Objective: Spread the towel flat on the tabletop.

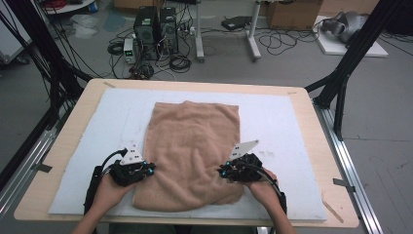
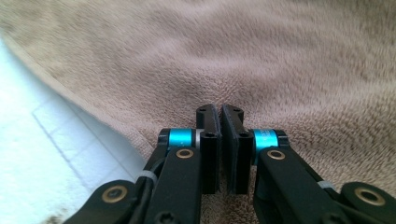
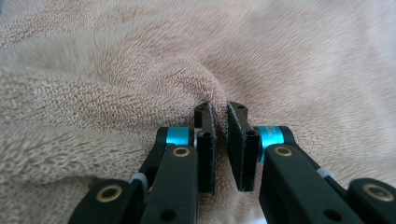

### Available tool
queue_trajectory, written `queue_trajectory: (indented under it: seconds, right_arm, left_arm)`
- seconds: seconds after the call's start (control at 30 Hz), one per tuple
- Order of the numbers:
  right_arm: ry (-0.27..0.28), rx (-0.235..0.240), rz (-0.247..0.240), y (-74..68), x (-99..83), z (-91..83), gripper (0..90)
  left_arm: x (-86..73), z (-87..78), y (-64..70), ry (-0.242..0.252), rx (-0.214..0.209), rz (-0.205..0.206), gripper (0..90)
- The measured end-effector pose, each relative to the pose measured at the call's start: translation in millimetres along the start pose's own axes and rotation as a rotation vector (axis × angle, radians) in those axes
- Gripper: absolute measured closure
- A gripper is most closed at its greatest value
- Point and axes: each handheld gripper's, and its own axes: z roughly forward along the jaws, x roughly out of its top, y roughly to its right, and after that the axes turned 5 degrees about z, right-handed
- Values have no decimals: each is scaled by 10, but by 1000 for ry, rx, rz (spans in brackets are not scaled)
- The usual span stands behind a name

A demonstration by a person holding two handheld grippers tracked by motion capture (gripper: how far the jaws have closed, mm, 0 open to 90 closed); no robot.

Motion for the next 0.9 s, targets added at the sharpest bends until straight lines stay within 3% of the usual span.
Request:
queue_trajectory:
  seconds: [0.07, 0.2, 0.27, 0.37, 0.47, 0.57, 0.7, 0.9]
  right_arm:
    - [21, -14, 13, 34, 37, -70, 826]
    - [50, -75, 7, 147, 157, -190, 828]
    - [70, -108, 23, 229, 222, -235, 828]
    - [94, -145, 69, 403, 292, -266, 828]
    - [70, -173, 103, 567, 349, -208, 829]
    - [24, -188, 130, 711, 358, -72, 828]
    - [-3, -174, 180, 825, 306, 25, 805]
    - [76, -162, 156, 703, 324, -164, 657]
  left_arm:
    - [70, -31, -37, 22, 18, -2, 858]
    - [278, -54, -163, 74, 93, -11, 859]
    - [376, -15, -246, 85, 138, -25, 858]
    - [500, 88, -405, 99, 170, -69, 859]
    - [616, 230, -522, 103, 213, -93, 859]
    - [680, 412, -622, 68, 237, -101, 855]
    - [644, 522, -687, 31, 215, -125, 784]
    - [624, 294, -631, 54, 182, -95, 617]
